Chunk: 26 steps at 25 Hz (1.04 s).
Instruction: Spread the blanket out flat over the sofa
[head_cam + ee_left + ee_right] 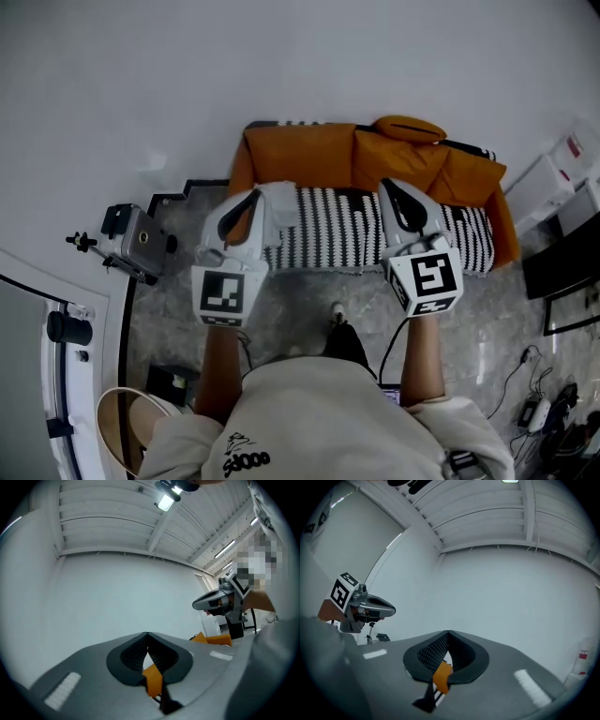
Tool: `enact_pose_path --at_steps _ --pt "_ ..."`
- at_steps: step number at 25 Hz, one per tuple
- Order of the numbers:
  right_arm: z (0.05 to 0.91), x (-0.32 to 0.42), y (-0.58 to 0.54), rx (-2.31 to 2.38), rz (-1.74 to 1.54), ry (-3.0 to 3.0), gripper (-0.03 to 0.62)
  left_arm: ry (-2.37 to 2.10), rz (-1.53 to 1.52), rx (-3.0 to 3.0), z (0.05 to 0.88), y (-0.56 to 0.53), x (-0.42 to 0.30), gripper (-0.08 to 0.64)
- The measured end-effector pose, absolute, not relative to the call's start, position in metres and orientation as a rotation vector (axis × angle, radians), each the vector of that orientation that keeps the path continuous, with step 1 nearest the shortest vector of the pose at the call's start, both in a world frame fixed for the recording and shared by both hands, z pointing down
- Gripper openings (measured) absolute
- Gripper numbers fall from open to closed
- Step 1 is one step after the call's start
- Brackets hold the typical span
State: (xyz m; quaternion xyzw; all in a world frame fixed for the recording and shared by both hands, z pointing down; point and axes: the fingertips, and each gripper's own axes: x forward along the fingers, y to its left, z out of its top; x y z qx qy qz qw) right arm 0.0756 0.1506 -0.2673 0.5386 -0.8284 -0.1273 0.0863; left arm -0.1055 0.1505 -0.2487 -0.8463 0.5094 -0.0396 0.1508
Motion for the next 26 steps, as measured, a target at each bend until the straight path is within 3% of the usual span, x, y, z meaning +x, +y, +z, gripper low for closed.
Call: enact_pose_path --at_steps 26 --pt "-0.25 0.069 0.116 1.581 -0.339 -2.424 0.002 1.482 -0.169 -2.462 -0.226 0.12 -0.117 0.011"
